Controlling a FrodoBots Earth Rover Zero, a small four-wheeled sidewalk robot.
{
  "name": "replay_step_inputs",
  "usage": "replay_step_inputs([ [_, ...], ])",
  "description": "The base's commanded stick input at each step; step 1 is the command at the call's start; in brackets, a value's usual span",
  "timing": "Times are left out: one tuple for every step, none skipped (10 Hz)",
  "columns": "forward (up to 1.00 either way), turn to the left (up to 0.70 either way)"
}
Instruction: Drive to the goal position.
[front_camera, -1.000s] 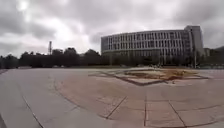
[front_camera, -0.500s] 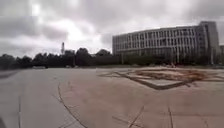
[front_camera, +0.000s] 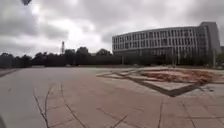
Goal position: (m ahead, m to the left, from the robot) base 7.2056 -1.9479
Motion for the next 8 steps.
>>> replay_step_inputs([
  [0.85, 0.00],
  [0.85, 0.00],
  [0.85, 0.00],
  [0.85, 0.00],
  [0.85, 0.00],
  [0.85, 0.00],
  [0.85, 0.00],
  [0.85, 0.00],
])
